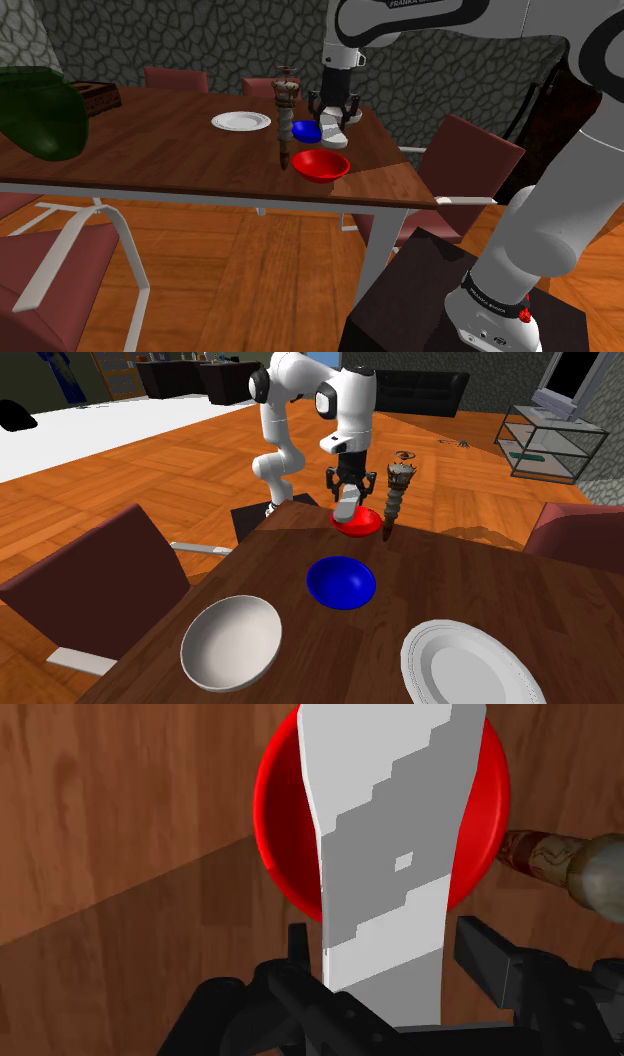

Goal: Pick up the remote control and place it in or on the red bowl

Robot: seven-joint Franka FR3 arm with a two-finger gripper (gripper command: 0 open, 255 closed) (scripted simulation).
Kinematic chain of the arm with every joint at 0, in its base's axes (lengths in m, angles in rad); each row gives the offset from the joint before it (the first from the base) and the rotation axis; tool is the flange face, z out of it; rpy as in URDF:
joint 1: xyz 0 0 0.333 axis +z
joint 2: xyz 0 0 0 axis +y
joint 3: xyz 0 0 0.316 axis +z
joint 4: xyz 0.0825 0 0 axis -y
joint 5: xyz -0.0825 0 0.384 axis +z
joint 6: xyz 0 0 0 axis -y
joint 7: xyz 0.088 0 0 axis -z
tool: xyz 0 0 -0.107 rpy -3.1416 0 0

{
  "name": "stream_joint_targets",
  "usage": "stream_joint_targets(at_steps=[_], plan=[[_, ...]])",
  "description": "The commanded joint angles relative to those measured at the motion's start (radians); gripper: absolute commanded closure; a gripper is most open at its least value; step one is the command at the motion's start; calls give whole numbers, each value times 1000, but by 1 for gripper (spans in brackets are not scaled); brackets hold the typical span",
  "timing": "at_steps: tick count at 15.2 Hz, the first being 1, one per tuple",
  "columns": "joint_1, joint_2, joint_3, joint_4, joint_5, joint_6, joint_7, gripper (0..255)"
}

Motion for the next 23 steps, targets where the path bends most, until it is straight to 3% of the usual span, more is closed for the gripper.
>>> stream_joint_targets(at_steps=[1, 3, 18, 23], plan=[[19, -20, 24, -21, 4, 3, 44, 255], [41, -34, 52, -35, 9, 3, 93, 255], [42, -16, 55, -215, 9, 202, 90, 255], [42, -16, 55, -215, 9, 202, 90, 255]])
